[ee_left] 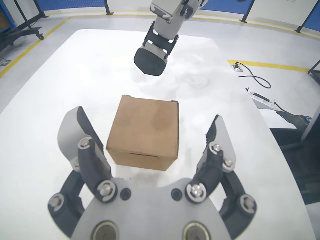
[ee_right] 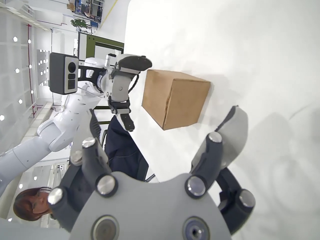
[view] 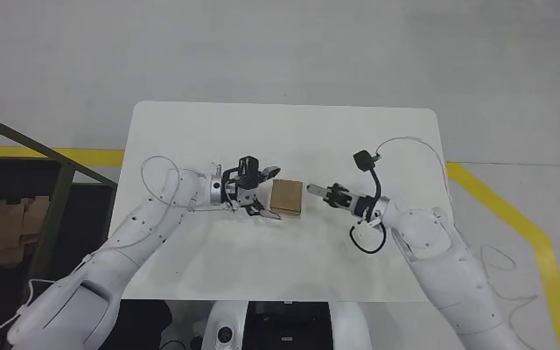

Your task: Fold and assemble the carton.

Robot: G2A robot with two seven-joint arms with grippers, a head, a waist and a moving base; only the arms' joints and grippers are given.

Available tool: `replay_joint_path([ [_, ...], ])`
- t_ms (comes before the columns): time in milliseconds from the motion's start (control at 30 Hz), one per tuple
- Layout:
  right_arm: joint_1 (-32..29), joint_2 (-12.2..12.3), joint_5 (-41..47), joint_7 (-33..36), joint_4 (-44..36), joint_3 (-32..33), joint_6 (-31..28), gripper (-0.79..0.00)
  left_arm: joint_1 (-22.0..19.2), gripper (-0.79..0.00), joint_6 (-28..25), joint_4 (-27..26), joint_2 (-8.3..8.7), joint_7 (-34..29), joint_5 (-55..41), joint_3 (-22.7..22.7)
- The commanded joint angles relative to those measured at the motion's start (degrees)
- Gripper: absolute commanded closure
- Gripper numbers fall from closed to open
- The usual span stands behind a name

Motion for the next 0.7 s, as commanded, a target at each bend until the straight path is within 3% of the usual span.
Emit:
replay_joint_path([
  [0,-0.4,0.1,-1.0,-1.3,-0.9,0.5,-1.1,-0.785,0.9,-0.785,0.1,-1.9,1.28,1.1,0.4,-2.0],
  [133,-1.0,0.4,-4.2,-4.5,-3.2,2.0,-3.1,-0.785,3.1,-0.785,1.3,-4.0,2.98,-0.1,-0.6,-7.1],
  [300,-1.6,0.9,-10.0,-8.0,-6.3,4.9,-4.6,-0.785,4.7,-0.785,3.0,-3.8,3.90,-4.6,-7.1,-12.4],
  [667,-1.7,1.6,-14.9,-12.6,-8.7,10.9,-6.3,-0.785,3.2,-0.785,3.8,-1.8,4.94,-20.4,-21.2,-20.4],
])
